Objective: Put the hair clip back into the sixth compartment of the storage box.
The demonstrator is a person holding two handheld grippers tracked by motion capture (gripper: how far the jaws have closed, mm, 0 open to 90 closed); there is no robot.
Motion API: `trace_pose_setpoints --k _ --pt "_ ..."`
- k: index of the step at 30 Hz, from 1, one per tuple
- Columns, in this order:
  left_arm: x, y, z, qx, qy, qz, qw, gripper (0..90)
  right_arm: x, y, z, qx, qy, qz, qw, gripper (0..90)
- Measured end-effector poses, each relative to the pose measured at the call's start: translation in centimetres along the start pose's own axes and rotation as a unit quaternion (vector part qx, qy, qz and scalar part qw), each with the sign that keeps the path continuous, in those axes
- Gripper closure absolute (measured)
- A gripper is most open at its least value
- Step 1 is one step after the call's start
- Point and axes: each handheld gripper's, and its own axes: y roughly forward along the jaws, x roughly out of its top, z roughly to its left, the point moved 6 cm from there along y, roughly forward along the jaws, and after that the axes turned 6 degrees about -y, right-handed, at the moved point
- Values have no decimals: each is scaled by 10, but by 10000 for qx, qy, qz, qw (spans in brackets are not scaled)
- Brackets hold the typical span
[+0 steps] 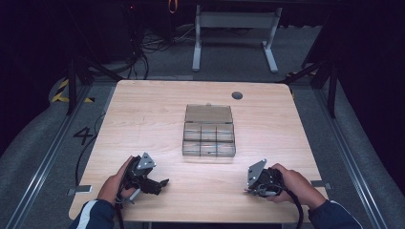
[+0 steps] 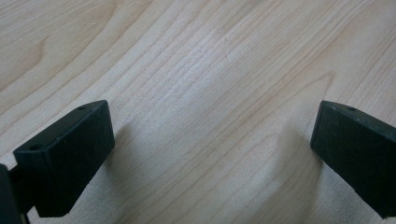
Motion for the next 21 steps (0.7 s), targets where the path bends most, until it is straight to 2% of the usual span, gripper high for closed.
trace_pose_setpoints --k 9,11,12,21 --pt "0 0 0 0 2 2 10000 1 -7 -2 -5 -15 118 -78 9999 844" --pt "0 0 0 0 1 1 10000 0 -8 -3 -7 -69 193 -111 9997 844" --pt "0 0 0 0 1 0 10000 0 -9 -4 -9 -74 147 -129 9998 844" --pt "0 0 0 0 0 2 10000 0 -12 -9 -16 -188 253 -198 9993 844"
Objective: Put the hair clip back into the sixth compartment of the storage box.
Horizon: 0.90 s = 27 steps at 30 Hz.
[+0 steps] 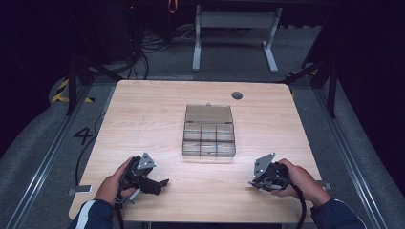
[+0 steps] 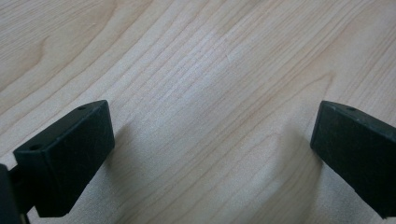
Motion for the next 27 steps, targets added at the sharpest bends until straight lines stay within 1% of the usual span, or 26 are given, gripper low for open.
trace_pose_setpoints --k 4,9,11,12,15,27 --pt "0 0 0 1 -4 5 10000 1 -1 -2 -5 -7 21 -18 10000 845" --pt "0 0 0 1 -4 5 10000 0 -1 -6 -13 -74 79 -94 9999 845" --pt "0 0 0 1 -6 3 10000 0 -1 -6 -13 -74 79 -94 9999 845" --pt "0 0 0 1 -4 5 10000 0 -1 -9 -16 -111 77 -80 9999 845" --pt "0 0 0 1 -1 -2 10000 0 0 -14 -22 -187 91 -71 9998 845" --pt "0 0 0 0 1 -1 10000 0 12 -30 -41 -377 59 -42 9993 845"
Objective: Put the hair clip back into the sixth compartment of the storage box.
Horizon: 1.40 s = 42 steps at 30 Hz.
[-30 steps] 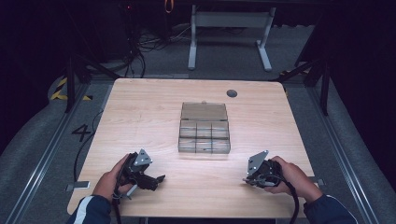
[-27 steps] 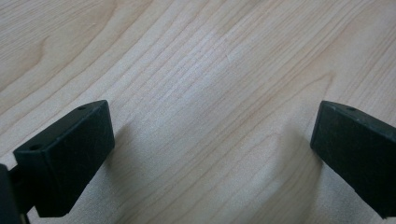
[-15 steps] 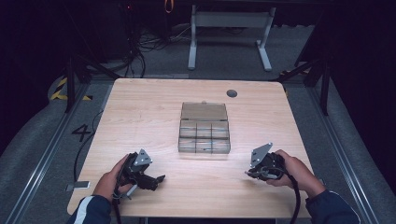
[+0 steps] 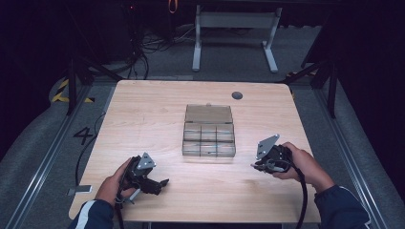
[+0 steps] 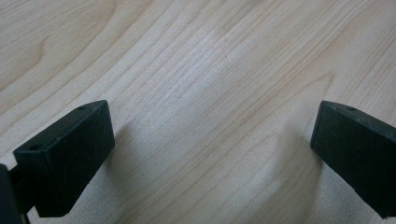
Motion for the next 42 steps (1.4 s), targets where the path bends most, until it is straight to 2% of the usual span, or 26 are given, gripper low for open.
trace_pose_setpoints --k 14,28,39,42 --pt "0 0 0 2 -1 -2 10000 0 24 -14 -18 -139 -114 -39 9998 846" --pt "0 0 0 0 -1 -1 10000 0 44 -11 -37 -172 -154 -3 9997 846" --pt "0 0 0 2 1 0 10000 0 64 -5 -42 -137 -261 59 9996 845" --pt "0 0 0 1 -2 -1 10000 0 73 -2 -43 -118 -313 -1 9994 845"
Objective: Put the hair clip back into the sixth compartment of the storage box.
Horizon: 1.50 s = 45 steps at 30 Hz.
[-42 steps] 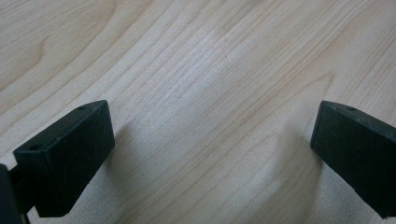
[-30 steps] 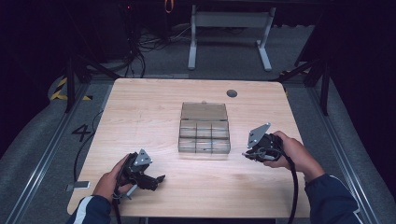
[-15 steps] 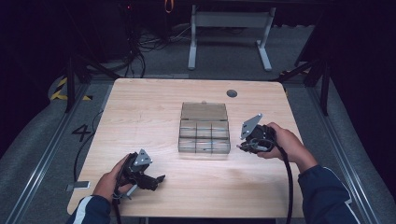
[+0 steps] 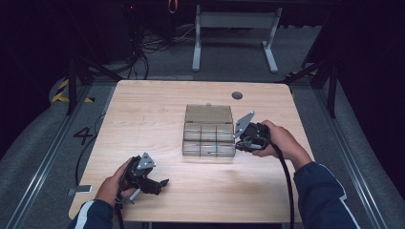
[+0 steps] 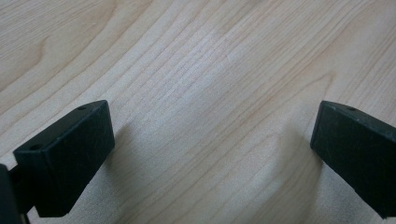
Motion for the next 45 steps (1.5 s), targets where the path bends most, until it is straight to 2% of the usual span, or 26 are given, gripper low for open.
trace_pose_setpoints --k 19,27,35,45 --pt "0 0 0 14 -15 4 10000 0 30 25 -5 153 -196 138 9996 846" --pt "0 0 0 17 -23 1 10000 0 30 33 -8 222 -173 229 9993 845" --pt "0 0 0 17 -22 1 10000 0 26 44 -11 312 -52 300 9990 845" --pt "0 0 0 17 -22 0 10000 0 25 56 -11 365 -57 381 9986 845"
